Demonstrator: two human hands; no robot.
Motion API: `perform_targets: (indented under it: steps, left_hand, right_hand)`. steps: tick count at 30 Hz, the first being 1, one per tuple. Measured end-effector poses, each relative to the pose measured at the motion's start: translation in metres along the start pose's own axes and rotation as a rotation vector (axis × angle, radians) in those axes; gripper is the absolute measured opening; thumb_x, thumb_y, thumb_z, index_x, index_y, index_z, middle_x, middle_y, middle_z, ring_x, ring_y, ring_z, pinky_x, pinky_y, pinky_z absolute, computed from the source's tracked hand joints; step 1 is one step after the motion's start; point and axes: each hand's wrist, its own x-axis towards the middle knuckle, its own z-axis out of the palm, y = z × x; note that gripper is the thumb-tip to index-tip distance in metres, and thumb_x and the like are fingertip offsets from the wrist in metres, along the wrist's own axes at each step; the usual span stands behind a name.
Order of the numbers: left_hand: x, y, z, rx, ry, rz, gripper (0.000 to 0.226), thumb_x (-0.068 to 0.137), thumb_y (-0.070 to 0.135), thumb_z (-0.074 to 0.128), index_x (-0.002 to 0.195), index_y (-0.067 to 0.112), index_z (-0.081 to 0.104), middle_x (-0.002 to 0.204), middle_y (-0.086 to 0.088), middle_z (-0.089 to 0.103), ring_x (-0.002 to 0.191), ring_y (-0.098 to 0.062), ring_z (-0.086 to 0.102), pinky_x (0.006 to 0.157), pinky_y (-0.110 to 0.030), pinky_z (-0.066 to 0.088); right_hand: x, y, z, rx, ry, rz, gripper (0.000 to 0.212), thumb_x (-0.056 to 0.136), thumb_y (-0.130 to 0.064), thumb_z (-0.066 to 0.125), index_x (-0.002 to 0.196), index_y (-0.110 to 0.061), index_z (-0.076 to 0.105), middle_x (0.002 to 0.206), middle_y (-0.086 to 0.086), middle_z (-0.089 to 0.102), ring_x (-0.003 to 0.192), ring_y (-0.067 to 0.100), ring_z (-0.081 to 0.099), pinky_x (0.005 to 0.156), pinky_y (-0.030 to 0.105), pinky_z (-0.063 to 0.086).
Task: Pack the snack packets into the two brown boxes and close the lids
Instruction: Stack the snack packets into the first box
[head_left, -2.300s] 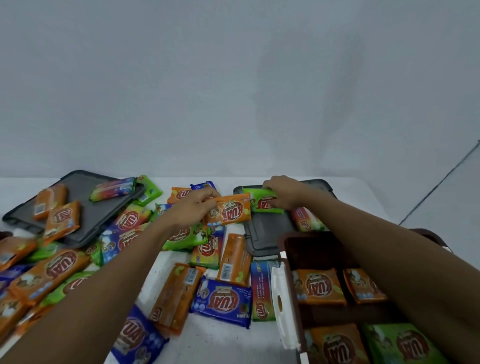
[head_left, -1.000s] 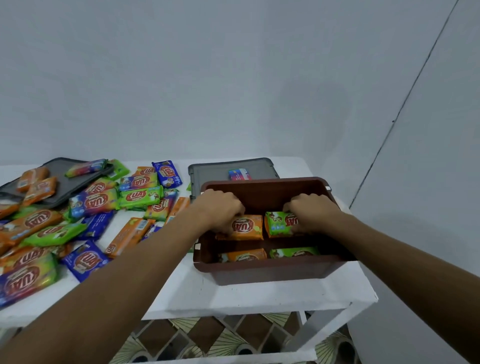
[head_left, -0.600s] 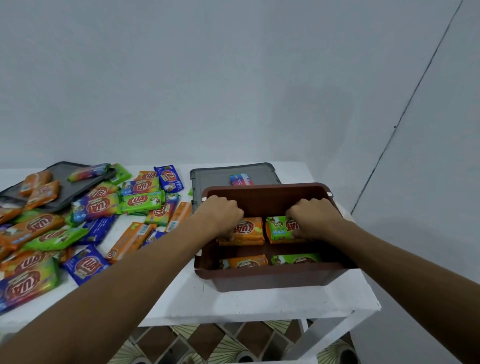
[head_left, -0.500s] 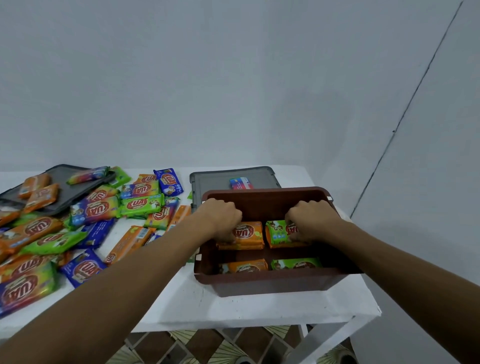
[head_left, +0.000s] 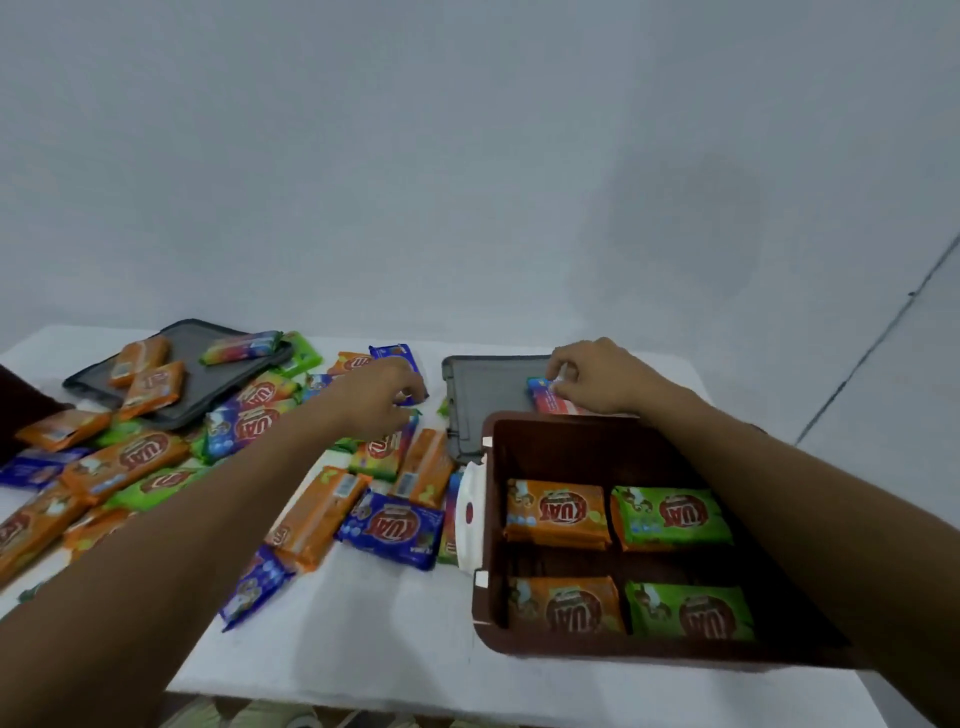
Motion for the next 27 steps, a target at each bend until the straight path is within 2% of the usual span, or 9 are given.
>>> perform_targets:
  steps: [3,6,11,15,17,20,22,25,27]
  left_hand:
    - [-0.002,-0.037,0.005,0.001,-0.123,-0.145,0.050,0.080,0.023,0.074,0.126,0.017,0.057,0.128,-0.009,0.053,0.119,-0.027,0.050,0.096,-0.038,0.044]
    - [-0.006,-0.058,0.014,0.115,-0.276,-0.230,0.077,0.076,0.032,0.080,0.142,0.019,0.042,0.141,-0.007,0.042,0.125,-0.026,0.046,0.100,-0.035,0.043]
    - [-0.006,-0.077,0.031,0.218,-0.226,-0.204,0.088,0.075,0.031,0.081,0.147,0.016,0.033,0.148,-0.010,0.032,0.130,-0.028,0.042,0.105,-0.036,0.041]
    - [-0.007,-0.084,0.034,0.115,-0.194,-0.222,0.079,0.069,0.032,0.084,0.135,0.021,0.042,0.132,-0.003,0.043,0.121,-0.024,0.043,0.100,-0.044,0.042]
    - [-0.010,-0.082,0.033,0.088,-0.216,-0.223,0.078,0.064,0.037,0.085,0.128,0.022,0.043,0.126,-0.001,0.045,0.114,-0.022,0.045,0.099,-0.046,0.041]
    - [-0.014,-0.073,0.031,-0.012,-0.250,-0.270,0.083,0.063,0.038,0.086,0.131,0.022,0.041,0.125,-0.003,0.048,0.107,-0.020,0.051,0.092,-0.038,0.049]
    - [-0.018,-0.064,0.025,-0.062,-0.237,-0.290,0.093,0.064,0.035,0.087,0.140,0.018,0.037,0.130,-0.006,0.049,0.111,-0.022,0.053,0.092,-0.035,0.050]
    - [-0.024,-0.052,0.009,-0.104,-0.178,-0.280,0.091,0.067,0.031,0.086,0.141,0.014,0.038,0.123,-0.007,0.056,0.100,-0.020,0.056,0.083,-0.032,0.050]
    - [-0.030,-0.040,-0.003,-0.171,-0.102,-0.268,0.088,0.069,0.031,0.084,0.142,0.016,0.037,0.110,-0.002,0.055,0.090,-0.017,0.054,0.073,-0.027,0.046]
  right_hand:
    - [0.034,-0.002,0.015,-0.129,-0.120,0.068,0.035,0.086,-0.043,0.061,0.118,-0.028,0.059,0.123,0.007,0.061,0.102,0.023,0.056,0.088,0.037,0.049]
    - [0.053,-0.008,0.024,-0.256,-0.229,0.123,0.052,0.083,-0.047,0.064,0.127,-0.022,0.052,0.124,0.008,0.058,0.095,0.023,0.056,0.073,0.034,0.049]
    - [0.074,-0.016,0.037,-0.295,-0.205,0.184,0.086,0.068,-0.055,0.077,0.134,-0.015,0.040,0.128,0.013,0.056,0.109,0.032,0.058,0.078,0.037,0.049]
    - [0.072,-0.019,0.036,-0.300,-0.256,0.278,0.061,0.067,-0.040,0.083,0.110,-0.014,0.049,0.114,0.010,0.064,0.071,0.021,0.057,0.070,0.034,0.052]
    - [0.071,-0.018,0.035,-0.277,-0.245,0.283,0.061,0.067,-0.035,0.080,0.115,-0.013,0.048,0.116,0.011,0.062,0.073,0.021,0.057,0.072,0.036,0.056]
    - [0.067,-0.023,0.029,0.004,-0.230,0.244,0.065,0.082,-0.037,0.067,0.135,-0.009,0.043,0.125,0.014,0.058,0.094,0.026,0.060,0.083,0.039,0.055]
    - [0.058,-0.029,0.020,0.411,-0.187,0.242,0.041,0.094,-0.027,0.050,0.127,-0.003,0.051,0.118,0.019,0.064,0.093,0.031,0.065,0.086,0.042,0.053]
    - [0.038,-0.038,0.001,1.088,-0.188,0.255,0.033,0.095,-0.012,0.039,0.121,0.003,0.053,0.104,0.029,0.069,0.091,0.042,0.068,0.088,0.045,0.054]
    - [0.021,-0.040,-0.011,1.267,-0.214,0.237,0.031,0.094,-0.008,0.038,0.120,0.003,0.051,0.106,0.031,0.068,0.098,0.047,0.065,0.091,0.048,0.052]
